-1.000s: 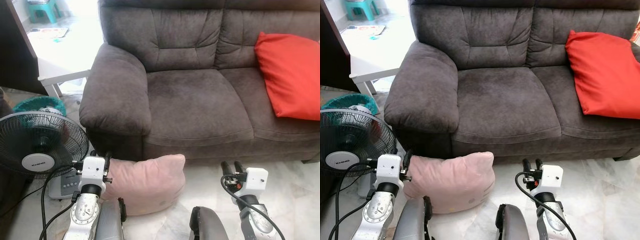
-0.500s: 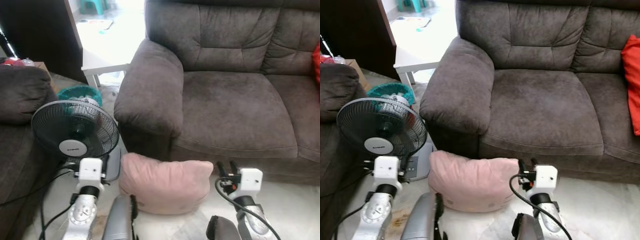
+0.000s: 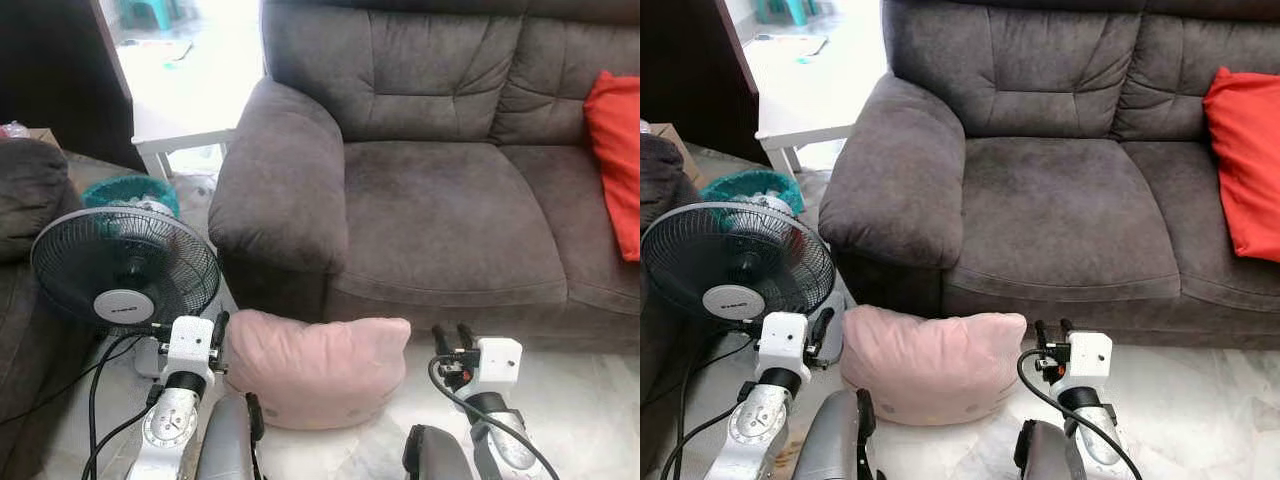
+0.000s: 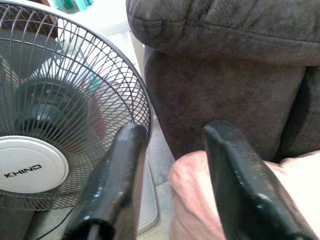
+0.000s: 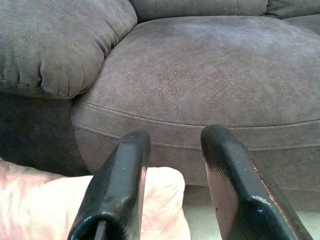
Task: Move the pillow to the sofa from floor
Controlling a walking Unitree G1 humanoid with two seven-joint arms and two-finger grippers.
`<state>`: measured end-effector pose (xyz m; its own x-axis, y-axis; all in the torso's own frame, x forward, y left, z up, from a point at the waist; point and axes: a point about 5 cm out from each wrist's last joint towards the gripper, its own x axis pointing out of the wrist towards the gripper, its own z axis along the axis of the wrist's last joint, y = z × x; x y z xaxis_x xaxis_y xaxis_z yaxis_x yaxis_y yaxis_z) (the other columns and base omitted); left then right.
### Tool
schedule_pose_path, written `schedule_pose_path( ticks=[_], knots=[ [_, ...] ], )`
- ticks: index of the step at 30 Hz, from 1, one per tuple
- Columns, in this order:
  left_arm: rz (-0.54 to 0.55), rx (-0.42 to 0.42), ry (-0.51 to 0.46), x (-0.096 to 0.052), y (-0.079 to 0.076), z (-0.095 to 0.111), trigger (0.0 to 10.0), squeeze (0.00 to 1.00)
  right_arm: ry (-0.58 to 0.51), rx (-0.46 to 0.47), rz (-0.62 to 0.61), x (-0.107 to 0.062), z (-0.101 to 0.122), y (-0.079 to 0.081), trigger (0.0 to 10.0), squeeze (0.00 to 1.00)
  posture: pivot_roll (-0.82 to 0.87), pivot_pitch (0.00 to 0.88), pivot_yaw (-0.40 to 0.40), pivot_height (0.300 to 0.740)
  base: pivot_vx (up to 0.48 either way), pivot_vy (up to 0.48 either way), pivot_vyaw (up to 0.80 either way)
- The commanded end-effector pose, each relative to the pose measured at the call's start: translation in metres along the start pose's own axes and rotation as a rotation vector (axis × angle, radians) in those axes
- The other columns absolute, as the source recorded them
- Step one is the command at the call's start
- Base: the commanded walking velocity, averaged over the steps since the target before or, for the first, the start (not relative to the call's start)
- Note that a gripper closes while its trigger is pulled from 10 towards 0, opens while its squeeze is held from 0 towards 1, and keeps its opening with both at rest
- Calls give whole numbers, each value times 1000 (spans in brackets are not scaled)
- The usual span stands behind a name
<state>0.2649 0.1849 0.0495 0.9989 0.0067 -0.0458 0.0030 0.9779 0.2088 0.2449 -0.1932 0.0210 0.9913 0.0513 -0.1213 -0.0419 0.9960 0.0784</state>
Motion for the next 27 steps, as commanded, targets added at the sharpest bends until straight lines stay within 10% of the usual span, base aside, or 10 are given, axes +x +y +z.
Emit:
schedule_pose_path(
  ticks=[1, 15, 16, 27],
  knots=[
    [-15, 4, 16, 1, -2, -2, 10000, 1000, 10, 9, -1, 1, -1, 0, 10000, 0, 57, 46, -36, 540, 0, 0, 0],
    [-54, -37, -3, -1, -10, 2, 10000, 1000, 13, 9, 3, 1, -1, -2, 10000, 0, 56, 49, -41, 540, 0, 0, 0],
    [-53, -36, -3, -1, -10, 2, 10000, 0, 14, 8, 4, 0, -2, -2, 10000, 0, 56, 49, -42, 540, 0, 0, 0],
    [-41, -71, 2, -2, -7, 2, 10000, 0, 1, -25, 14, 1, -1, -3, 10000, 0, 56, 52, -42, 540, 116, 0, 291]
  ],
)
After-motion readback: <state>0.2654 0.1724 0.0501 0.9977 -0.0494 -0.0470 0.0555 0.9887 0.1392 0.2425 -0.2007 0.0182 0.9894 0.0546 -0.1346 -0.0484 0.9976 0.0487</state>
